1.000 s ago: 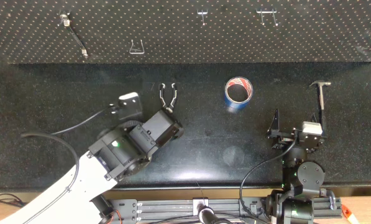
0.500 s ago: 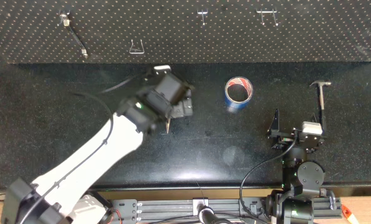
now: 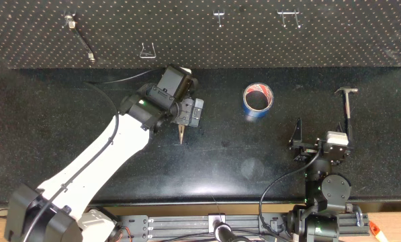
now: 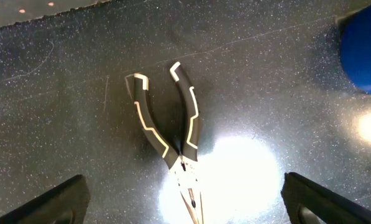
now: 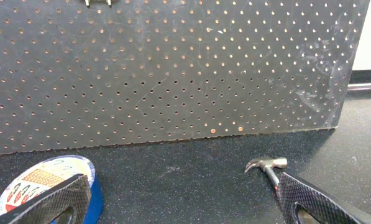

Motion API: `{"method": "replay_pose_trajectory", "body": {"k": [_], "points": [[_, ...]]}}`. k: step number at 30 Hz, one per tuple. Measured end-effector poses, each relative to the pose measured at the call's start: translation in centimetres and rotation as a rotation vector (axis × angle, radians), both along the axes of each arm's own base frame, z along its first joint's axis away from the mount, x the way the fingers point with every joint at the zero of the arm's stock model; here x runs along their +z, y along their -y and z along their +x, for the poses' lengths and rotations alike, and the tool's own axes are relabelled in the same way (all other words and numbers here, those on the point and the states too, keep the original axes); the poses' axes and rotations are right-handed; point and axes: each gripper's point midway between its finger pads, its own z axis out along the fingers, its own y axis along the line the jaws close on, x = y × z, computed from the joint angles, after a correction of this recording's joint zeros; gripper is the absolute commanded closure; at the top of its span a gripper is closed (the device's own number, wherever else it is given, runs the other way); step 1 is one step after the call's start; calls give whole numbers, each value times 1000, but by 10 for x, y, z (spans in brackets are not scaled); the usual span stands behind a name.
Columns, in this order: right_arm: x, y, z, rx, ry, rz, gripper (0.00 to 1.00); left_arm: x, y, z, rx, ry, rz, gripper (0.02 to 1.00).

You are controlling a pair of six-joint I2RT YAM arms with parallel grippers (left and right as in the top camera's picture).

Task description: Place Tools Onto Pegboard

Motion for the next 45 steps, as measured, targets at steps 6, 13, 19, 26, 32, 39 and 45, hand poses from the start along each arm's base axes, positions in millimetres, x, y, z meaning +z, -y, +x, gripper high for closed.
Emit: {"method": "replay_pose_trajectory", "body": {"k": [6, 13, 19, 26, 32, 39, 45], "points": [[0, 0, 0, 0, 0, 0, 29, -23, 2, 2, 90, -62, -13, 20], [0, 0, 0, 0, 0, 0, 29, -30, 4, 8, 261, -85, -76, 20], [0, 0, 0, 0, 0, 0, 29, -51, 3, 7, 305, -132, -54, 20], [0, 0, 0, 0, 0, 0, 29, -60, -3, 9, 276, -127, 2, 20], [0, 0, 0, 0, 0, 0, 29, -72, -7, 14, 285, -131, 27, 20], [0, 0, 0, 0, 0, 0, 29, -71, -3, 29, 275, -81, 2, 20], [0, 0, 0, 0, 0, 0, 29, -86, -6, 27, 275, -112, 29, 20]]}}
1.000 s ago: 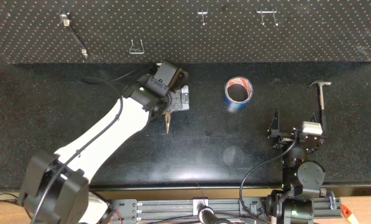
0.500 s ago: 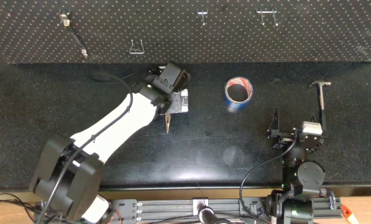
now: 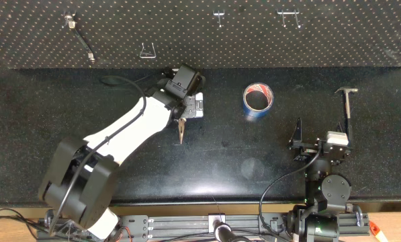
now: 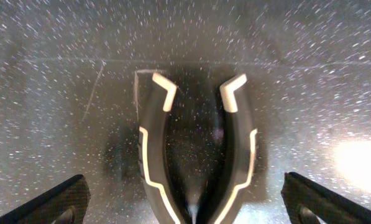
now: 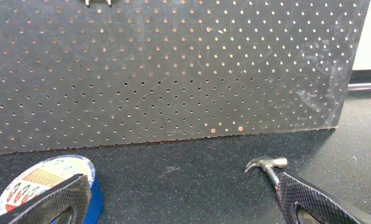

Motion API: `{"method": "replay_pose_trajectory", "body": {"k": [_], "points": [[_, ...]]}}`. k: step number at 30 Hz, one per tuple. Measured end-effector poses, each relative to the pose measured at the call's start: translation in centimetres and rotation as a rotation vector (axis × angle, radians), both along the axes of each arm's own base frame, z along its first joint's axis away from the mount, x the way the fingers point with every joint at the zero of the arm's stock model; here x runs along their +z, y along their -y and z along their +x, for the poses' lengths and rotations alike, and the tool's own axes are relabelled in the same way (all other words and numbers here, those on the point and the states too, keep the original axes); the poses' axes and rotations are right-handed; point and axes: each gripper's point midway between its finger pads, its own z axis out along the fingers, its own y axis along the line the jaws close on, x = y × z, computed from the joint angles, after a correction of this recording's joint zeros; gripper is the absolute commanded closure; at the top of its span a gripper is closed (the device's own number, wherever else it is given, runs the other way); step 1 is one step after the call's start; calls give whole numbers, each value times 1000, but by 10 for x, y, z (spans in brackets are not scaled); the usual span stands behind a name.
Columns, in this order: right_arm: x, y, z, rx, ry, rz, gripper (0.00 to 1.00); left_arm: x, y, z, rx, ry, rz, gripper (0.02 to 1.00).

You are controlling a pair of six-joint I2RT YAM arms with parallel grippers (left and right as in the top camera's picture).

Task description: Place Tools Onto Pegboard

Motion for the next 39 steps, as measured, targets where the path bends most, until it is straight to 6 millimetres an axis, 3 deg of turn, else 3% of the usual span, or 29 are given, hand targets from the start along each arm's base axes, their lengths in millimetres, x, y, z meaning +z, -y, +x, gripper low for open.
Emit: {"method": "replay_pose_trajectory", "body": {"k": [14, 39], "points": [[0, 0, 0, 0, 0, 0, 29, 0, 2, 13, 10, 40, -23, 18], [0, 0, 0, 0, 0, 0, 29, -11, 5, 14, 5, 22, -29, 23]]}}
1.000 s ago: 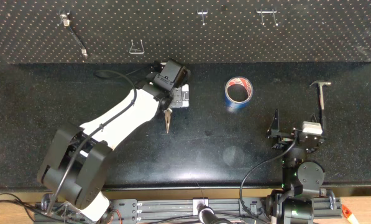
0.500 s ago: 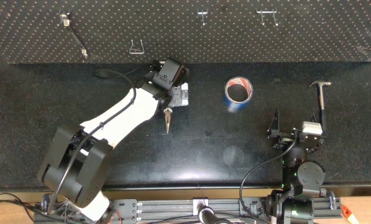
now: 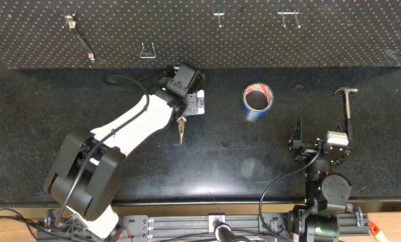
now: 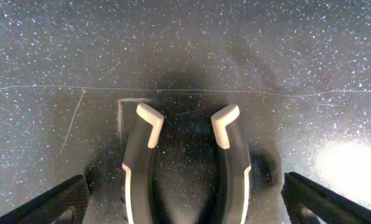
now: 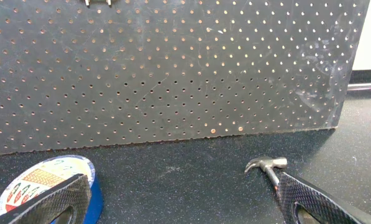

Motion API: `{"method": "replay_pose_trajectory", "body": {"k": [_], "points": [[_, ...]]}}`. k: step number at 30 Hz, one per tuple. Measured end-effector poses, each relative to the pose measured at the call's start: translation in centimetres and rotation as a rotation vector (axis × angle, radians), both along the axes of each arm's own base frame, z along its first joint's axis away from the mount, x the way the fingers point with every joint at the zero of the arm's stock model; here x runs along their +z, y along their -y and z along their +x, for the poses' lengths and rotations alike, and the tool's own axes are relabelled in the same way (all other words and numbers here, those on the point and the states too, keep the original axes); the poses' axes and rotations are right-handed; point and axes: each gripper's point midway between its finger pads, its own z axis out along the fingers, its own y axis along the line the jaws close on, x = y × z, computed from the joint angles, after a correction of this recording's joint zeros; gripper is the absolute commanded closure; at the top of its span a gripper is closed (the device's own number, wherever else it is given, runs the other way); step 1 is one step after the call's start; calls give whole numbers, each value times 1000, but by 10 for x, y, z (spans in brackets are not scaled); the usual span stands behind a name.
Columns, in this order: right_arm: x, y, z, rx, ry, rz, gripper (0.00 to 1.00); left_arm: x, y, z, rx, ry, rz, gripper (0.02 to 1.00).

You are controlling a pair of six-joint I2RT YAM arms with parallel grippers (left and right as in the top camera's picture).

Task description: Place Tools Onto Pegboard

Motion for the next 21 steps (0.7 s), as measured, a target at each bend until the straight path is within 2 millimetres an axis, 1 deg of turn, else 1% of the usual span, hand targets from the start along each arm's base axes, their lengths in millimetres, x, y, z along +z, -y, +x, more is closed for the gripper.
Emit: {"method": "replay_pose_trajectory", "body": {"k": [15, 18, 21], "points": [[0, 0, 0, 0, 0, 0, 29, 0, 0, 0, -33, 1, 12, 25], [0, 0, 0, 0, 0, 0, 29, 0, 0, 0, -35, 1, 14, 143], [0, 0, 0, 0, 0, 0, 29, -1, 0, 0, -50, 0, 19, 369]]}}
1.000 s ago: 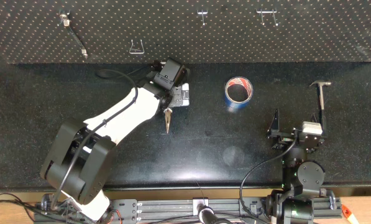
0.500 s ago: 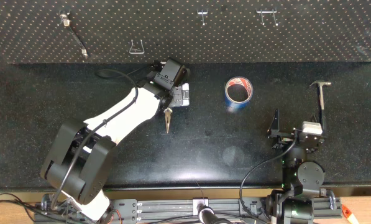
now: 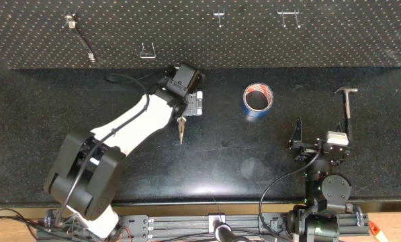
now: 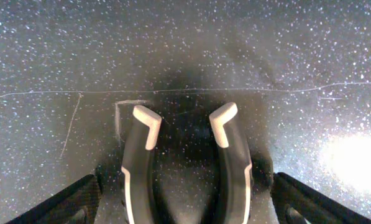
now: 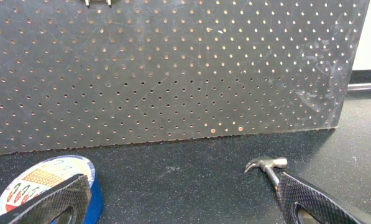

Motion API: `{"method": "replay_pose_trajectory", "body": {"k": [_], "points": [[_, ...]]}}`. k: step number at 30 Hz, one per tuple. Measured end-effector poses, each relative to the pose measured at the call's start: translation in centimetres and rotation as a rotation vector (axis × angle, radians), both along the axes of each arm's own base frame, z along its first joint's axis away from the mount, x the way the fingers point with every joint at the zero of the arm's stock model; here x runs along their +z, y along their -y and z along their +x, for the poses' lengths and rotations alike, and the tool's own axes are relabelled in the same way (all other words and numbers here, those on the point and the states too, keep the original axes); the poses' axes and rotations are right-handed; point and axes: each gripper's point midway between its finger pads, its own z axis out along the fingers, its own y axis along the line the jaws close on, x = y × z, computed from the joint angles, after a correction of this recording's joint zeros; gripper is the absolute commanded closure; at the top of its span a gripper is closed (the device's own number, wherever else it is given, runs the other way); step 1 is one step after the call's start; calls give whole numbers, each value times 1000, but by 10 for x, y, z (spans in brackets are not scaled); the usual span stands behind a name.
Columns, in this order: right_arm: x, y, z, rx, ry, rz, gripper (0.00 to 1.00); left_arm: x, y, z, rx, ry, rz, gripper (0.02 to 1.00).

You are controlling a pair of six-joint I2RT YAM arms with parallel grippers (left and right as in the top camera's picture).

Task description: Place Tools Onto Pegboard

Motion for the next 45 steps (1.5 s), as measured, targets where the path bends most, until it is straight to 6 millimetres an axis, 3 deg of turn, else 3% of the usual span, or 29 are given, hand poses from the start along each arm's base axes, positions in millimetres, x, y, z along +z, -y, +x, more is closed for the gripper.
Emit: {"method": "replay_pose_trajectory", "body": {"k": [2, 25, 33, 41, 45], "points": [[0, 0, 0, 0, 0, 0, 29, 0, 0, 0, 0, -1, -1, 457], [0, 0, 0, 0, 0, 0, 29, 0, 0, 0, -1, -1, -2, 476], [0, 0, 0, 0, 0, 0, 27, 0, 0, 0, -1, -1, -2, 524], [0, 0, 0, 0, 0, 0, 29, 0, 0, 0, -1, -1, -2, 621], [0, 0, 0, 0, 0, 0, 29, 0, 0, 0, -1, -1, -1, 755]]}}
